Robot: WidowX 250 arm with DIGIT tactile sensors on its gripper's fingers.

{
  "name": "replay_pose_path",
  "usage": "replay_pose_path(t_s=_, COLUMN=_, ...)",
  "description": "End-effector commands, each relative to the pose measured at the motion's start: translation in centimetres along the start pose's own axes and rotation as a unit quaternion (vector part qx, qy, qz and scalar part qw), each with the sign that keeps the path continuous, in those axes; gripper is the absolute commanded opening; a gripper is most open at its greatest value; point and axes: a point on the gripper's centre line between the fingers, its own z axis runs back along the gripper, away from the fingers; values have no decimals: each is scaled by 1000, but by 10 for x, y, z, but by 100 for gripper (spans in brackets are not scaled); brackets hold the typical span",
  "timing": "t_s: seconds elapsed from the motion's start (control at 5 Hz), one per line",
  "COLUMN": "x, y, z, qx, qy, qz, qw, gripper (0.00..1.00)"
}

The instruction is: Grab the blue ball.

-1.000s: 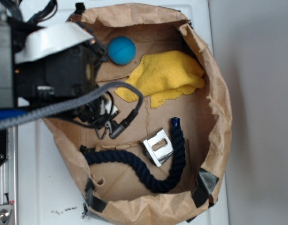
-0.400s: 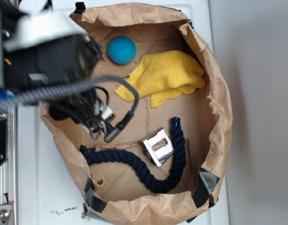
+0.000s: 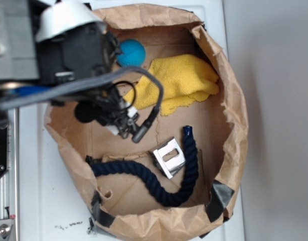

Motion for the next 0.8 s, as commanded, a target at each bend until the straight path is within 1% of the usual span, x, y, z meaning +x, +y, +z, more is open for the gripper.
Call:
replay_pose_path(t_s=0.0, x=34, y=-9, z=-5, qx=-9, qy=7, qz=27, qw=1000, gripper=100)
replay_pose_path(t_s=0.2, x=42, y=-11, z=-17, qx=1, qy=-2, qz=48, qw=999, gripper=100)
replay_pose_path(t_s=0.4, x=45, y=-2, z=-27, qx=10, qy=-8, qz=42, qw=999, gripper=100)
replay_pose_path(t_s=0.6, x=54, y=12, z=-42, qx=9, qy=-18, qz=56, qw=998, gripper=100)
